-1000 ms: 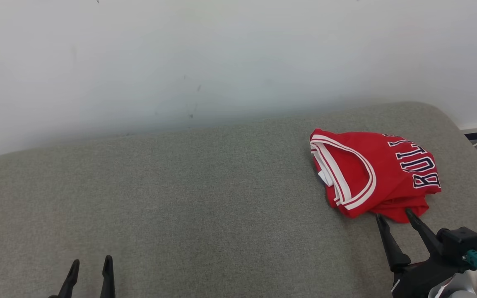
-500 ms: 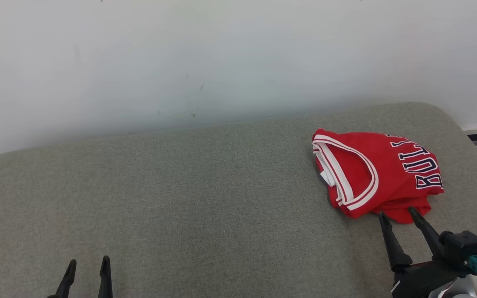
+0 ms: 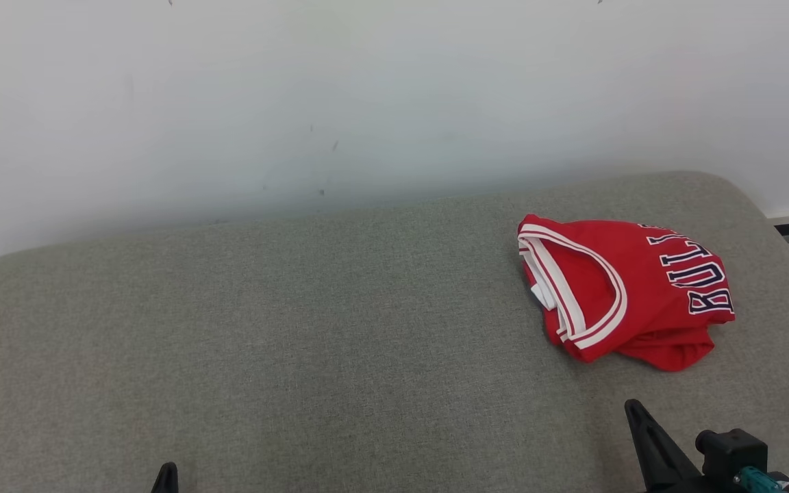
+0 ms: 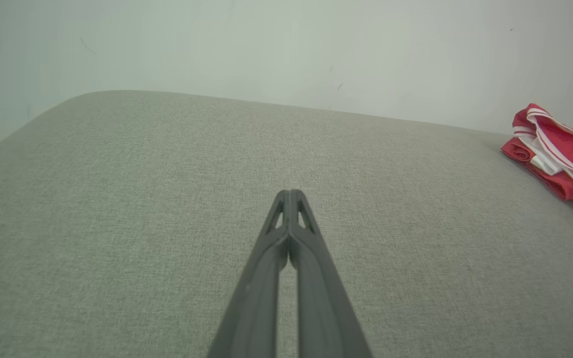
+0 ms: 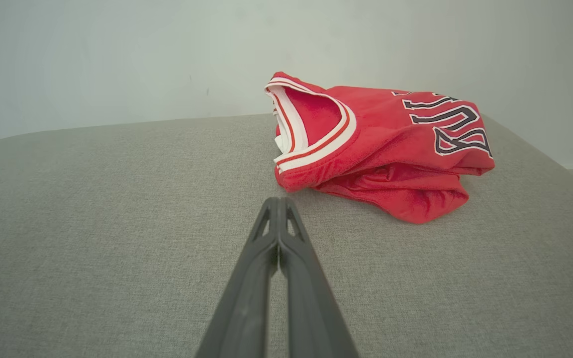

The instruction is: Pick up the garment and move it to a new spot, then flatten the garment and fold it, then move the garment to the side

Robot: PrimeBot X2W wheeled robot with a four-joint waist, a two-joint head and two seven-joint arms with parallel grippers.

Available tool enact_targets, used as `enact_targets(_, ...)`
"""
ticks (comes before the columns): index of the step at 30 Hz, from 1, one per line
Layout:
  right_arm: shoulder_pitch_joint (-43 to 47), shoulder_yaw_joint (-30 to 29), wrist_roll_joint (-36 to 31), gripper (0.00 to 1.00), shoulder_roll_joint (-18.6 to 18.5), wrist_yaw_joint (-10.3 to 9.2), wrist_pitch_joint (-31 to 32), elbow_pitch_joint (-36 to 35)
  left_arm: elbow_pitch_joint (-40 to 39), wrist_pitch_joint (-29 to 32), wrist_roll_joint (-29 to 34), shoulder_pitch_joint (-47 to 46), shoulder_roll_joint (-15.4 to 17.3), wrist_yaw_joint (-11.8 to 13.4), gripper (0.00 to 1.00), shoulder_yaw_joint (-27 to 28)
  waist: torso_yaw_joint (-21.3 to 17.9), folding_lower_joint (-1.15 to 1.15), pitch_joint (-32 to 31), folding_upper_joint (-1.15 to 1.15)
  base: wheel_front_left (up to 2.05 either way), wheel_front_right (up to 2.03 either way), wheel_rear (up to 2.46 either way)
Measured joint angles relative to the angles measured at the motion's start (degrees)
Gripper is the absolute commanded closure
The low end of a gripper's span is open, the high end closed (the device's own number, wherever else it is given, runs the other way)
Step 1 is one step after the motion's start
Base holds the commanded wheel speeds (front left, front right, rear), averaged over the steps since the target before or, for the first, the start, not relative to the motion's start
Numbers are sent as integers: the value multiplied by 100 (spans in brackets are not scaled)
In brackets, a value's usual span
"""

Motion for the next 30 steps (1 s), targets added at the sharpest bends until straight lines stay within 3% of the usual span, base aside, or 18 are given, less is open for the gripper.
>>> enact_targets(6, 84, -131, 244, 100, 107, 54, 103, 47, 71, 104, -198, 39, -54, -55, 100, 81, 7, 0, 17, 0, 0, 0, 0)
enact_targets(30, -16, -912, 1781, 100, 544, 408, 706, 96, 218, 660, -2179, -211, -269, -409, 100, 610, 53, 0, 109, 0, 0, 0, 0)
